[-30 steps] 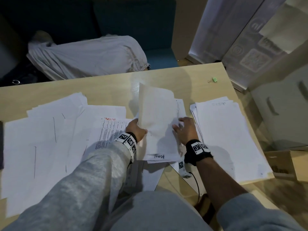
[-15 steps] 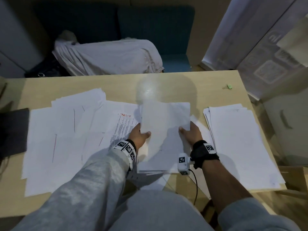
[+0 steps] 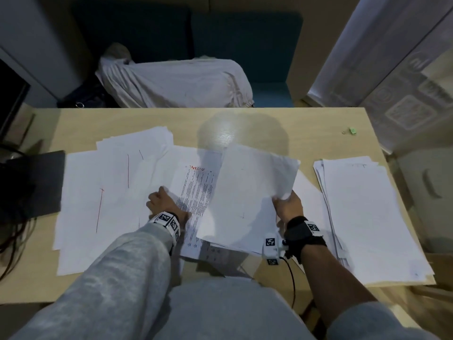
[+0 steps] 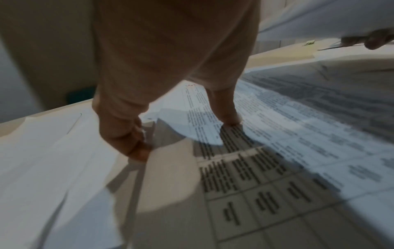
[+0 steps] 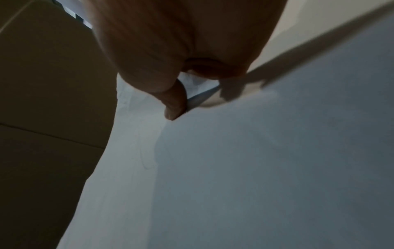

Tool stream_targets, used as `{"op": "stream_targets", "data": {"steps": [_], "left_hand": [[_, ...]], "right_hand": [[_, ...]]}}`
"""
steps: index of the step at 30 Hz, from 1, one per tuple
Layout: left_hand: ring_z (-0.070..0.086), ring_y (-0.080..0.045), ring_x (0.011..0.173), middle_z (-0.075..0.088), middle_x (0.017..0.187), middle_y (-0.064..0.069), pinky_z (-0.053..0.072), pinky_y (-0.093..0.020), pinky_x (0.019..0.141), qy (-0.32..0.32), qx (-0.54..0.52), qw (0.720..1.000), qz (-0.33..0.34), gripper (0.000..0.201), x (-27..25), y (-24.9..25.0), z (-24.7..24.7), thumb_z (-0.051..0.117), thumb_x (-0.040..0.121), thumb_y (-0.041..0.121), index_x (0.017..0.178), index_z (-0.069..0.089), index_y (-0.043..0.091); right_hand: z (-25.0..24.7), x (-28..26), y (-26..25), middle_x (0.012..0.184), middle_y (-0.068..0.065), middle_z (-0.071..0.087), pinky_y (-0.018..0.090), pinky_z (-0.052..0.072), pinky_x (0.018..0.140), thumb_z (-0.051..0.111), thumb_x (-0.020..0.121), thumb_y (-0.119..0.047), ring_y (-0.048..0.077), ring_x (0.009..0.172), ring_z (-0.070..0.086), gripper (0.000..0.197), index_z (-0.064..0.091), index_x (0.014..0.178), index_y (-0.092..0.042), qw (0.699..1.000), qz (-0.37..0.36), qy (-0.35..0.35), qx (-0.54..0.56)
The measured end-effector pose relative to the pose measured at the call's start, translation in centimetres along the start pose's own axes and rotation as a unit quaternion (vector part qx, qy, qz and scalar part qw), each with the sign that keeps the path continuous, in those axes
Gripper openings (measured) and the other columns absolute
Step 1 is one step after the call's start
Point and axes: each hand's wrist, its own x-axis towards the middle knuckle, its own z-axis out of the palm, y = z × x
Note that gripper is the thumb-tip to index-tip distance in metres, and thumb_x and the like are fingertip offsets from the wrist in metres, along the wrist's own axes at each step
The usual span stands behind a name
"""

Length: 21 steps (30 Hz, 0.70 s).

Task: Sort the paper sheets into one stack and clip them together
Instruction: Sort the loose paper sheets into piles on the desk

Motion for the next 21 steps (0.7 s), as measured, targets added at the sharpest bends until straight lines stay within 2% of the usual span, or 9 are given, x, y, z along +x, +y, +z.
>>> {"op": "stream_targets", "data": {"steps": [3, 5, 8, 12, 14, 16, 17, 19, 21], "left_hand": [[0.046, -0.037, 0.124, 0.034, 0.141, -0.015, 0.042, -0.041, 0.102, -0.043, -0.084, 0.996, -0.004, 0.087, 0.5, -0.8, -0.3, 0.080, 0.073, 0.015, 0.142, 0.028, 0.011], [0.052, -0.033, 0.121, 0.051, 0.136, -0.013, 0.042, -0.037, 0.103, -0.063, -0.122, 0.990, 0.022, 0.057, 0.4, -1.0, -0.6, 0.065, 0.087, 0.016, 0.138, 0.040, 0.007], [0.051, -0.028, 0.123, 0.056, 0.132, -0.007, 0.038, -0.035, 0.105, -0.099, -0.171, 0.978, 0.066, 0.035, 0.0, -1.0, -0.9, 0.046, 0.098, 0.016, 0.131, 0.051, 0.006], [0.057, -0.029, 0.119, 0.065, 0.123, -0.005, 0.043, -0.043, 0.105, -0.159, -0.286, 0.943, 0.065, 0.031, -0.2, -1.5, -0.8, 0.049, 0.096, 0.021, 0.125, 0.059, 0.015], [0.065, -0.027, 0.107, 0.070, 0.116, -0.005, 0.051, -0.041, 0.097, -0.198, -0.369, 0.907, 0.038, 0.025, -0.6, -1.2, -1.1, 0.055, 0.095, 0.021, 0.118, 0.065, 0.017], [0.068, -0.026, 0.100, 0.072, 0.110, -0.006, 0.052, -0.041, 0.094, -0.213, -0.428, 0.878, 0.004, 0.025, -0.7, -0.7, -1.2, 0.057, 0.093, 0.040, 0.107, 0.068, 0.022], [0.067, -0.026, 0.100, 0.072, 0.110, -0.006, 0.051, -0.040, 0.095, -0.218, -0.440, 0.871, -0.019, 0.035, -0.9, -0.3, -1.6, 0.052, 0.093, 0.051, 0.106, 0.068, 0.023], [0.061, -0.027, 0.110, 0.066, 0.120, -0.004, 0.045, -0.038, 0.100, -0.211, -0.475, 0.852, -0.065, 0.055, -0.6, 0.2, -1.7, 0.035, 0.095, 0.061, 0.121, 0.062, 0.020], [0.061, -0.025, 0.098, 0.066, 0.107, -0.003, 0.047, -0.035, 0.088, -0.227, -0.477, 0.847, -0.054, 0.056, -0.7, 0.6, -1.4, 0.033, 0.096, 0.059, 0.125, 0.057, 0.018]], "right_hand": [[1.6, -0.9, 0.8, 0.113, 0.013, 0.065, 0.035, 0.049, 0.082, 0.059, 0.087, -0.014, 0.033, 0.101, 0.061, 0.034, 0.058, 0.121, -0.008, 0.998, 0.012, -0.033, -0.053], [2.5, -1.3, 0.9, 0.109, 0.013, 0.065, 0.034, 0.047, 0.081, 0.059, 0.088, -0.015, 0.032, 0.102, 0.061, 0.031, 0.058, 0.118, -0.005, 0.992, -0.007, -0.068, -0.102], [3.6, -1.7, 0.5, 0.103, 0.014, 0.067, 0.033, 0.046, 0.079, 0.059, 0.090, -0.014, 0.030, 0.097, 0.062, 0.019, 0.064, 0.106, -0.005, 0.991, -0.014, -0.098, -0.092], [4.7, -2.1, -0.9, 0.108, 0.008, 0.067, 0.043, 0.051, 0.093, 0.060, 0.088, -0.025, 0.029, 0.101, 0.062, 0.022, 0.062, 0.106, -0.013, 0.996, 0.020, -0.086, -0.034], [5.5, -2.1, -1.2, 0.116, 0.010, 0.065, 0.045, 0.050, 0.096, 0.064, 0.085, -0.031, 0.030, 0.107, 0.061, 0.039, 0.057, 0.117, -0.010, 0.995, 0.025, -0.096, -0.007], [5.9, -2.4, -1.4, 0.125, 0.009, 0.059, 0.042, 0.048, 0.099, 0.068, 0.079, -0.035, 0.028, 0.113, 0.057, 0.064, 0.045, 0.132, -0.009, 0.994, 0.021, -0.105, -0.010], [5.9, -2.6, -1.8, 0.124, 0.005, 0.058, 0.038, 0.047, 0.098, 0.067, 0.080, -0.033, 0.025, 0.111, 0.057, 0.066, 0.041, 0.136, -0.009, 0.995, 0.011, -0.102, -0.021], [5.5, -2.8, -2.4, 0.116, 0.000, 0.057, 0.032, 0.047, 0.091, 0.064, 0.086, -0.019, 0.020, 0.103, 0.058, 0.058, 0.038, 0.138, -0.012, 0.997, -0.004, -0.080, -0.011], [4.4, -2.5, -2.8, 0.114, 0.000, 0.059, 0.031, 0.047, 0.085, 0.063, 0.087, -0.013, 0.020, 0.100, 0.060, 0.056, 0.040, 0.138, -0.015, 0.998, -0.024, -0.050, 0.017]]}}
